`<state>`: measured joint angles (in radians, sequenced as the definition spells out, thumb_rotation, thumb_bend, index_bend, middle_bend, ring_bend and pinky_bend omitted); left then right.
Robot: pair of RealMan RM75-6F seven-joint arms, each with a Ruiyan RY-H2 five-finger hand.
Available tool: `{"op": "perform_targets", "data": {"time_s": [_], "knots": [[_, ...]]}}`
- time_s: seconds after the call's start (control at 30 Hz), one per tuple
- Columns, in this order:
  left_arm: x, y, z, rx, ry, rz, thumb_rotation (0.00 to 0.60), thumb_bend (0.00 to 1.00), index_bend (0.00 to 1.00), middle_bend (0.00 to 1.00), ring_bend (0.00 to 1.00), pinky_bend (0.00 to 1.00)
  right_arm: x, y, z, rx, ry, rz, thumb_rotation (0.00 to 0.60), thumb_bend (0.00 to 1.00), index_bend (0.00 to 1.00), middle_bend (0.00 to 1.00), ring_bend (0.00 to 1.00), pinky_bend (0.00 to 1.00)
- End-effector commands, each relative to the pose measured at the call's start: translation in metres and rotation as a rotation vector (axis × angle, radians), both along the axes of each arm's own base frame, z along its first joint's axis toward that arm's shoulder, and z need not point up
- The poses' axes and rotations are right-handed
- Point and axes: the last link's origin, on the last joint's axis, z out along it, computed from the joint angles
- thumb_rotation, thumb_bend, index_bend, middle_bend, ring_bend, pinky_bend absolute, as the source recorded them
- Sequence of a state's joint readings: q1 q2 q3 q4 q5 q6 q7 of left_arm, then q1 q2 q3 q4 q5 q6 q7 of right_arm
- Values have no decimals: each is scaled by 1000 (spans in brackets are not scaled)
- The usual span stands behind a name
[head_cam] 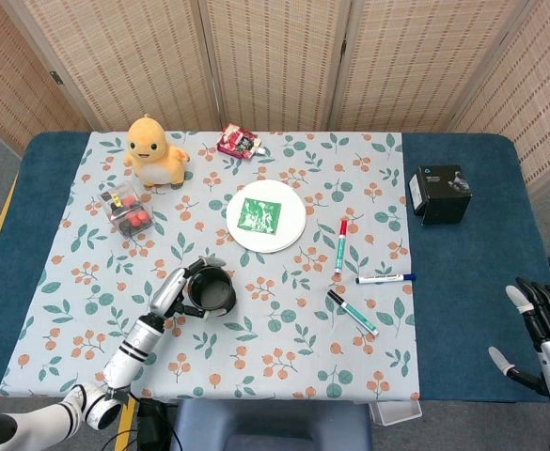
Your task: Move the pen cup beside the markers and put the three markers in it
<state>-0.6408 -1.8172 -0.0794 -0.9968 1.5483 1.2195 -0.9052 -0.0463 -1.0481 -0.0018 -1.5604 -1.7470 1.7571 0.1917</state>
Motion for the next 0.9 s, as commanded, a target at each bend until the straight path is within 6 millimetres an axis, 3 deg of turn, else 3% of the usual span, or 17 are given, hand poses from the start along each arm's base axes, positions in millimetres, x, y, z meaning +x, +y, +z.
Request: {"op": "perform_targets", "data": {"time_s": [0.03,0.57,0.9], "knots": [[24,5,-14,-29,13,-17,600,25,288,569,441,574,-2,5,6,-31,-13,1,600,243,28,0,0,0],[87,-1,-53,-92,62,-79,600,25,288,568,441,575,-4,9,12,-29,-36,24,600,244,28,0,0,0],[104,-2,-83,-138,108,-79,600,25,288,568,441,575,-8,13,21,-44,-72,38,600,243,28,0,0,0]]}}
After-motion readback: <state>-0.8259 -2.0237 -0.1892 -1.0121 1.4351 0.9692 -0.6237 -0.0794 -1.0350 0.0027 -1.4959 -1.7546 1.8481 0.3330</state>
